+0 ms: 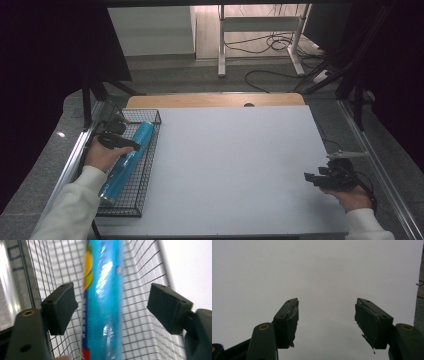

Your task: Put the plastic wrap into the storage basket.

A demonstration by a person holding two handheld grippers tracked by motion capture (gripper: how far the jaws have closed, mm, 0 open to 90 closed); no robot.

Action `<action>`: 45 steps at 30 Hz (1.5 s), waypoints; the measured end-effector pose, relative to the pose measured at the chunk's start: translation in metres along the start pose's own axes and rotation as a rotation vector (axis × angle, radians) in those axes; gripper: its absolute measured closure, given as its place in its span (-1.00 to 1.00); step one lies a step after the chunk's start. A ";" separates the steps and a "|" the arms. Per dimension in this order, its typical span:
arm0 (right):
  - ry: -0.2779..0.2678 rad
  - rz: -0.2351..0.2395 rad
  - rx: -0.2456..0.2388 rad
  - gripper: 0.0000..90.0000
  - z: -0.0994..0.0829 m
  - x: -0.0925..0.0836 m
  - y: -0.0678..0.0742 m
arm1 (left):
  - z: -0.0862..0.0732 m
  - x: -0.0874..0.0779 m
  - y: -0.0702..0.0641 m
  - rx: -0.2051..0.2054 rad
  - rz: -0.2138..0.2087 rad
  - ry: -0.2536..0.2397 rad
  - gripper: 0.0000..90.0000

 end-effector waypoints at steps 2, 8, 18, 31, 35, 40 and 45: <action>-0.002 -0.004 0.000 -0.20 0.000 0.000 -0.001 | 0.001 -0.006 -0.004 0.008 -0.027 -0.019 -0.56; 0.004 -0.008 -0.006 -0.21 -0.001 0.001 -0.002 | -0.001 -0.030 -0.018 0.050 -0.142 -0.131 -0.66; 0.000 -0.010 -0.014 -0.21 -0.001 0.000 0.000 | -0.026 -0.043 -0.061 0.151 -0.305 -0.230 -0.71; -0.079 0.037 -0.072 -0.24 0.005 -0.003 0.011 | -0.055 -0.029 -0.134 0.316 -0.394 -0.297 -0.69; -0.146 0.099 -0.103 -0.29 0.010 -0.003 0.028 | -0.066 -0.021 -0.152 0.350 -0.385 -0.308 -0.65; -0.178 0.137 -0.164 -0.35 0.013 -0.001 0.049 | -0.077 -0.017 -0.165 0.378 -0.407 -0.282 -0.65; -0.200 0.204 -0.160 -0.37 0.014 0.001 0.063 | -0.088 -0.013 -0.175 0.379 -0.386 -0.280 -0.65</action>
Point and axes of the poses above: each handheld gripper's, and its own axes: x roughly forward along the jaws, z roughly out of its top, y roughly to its left, the point moved 7 cm from there along x, roughly forward along the jaws, and after that the axes turned 2 degrees about -x, right-handed, at the moved point
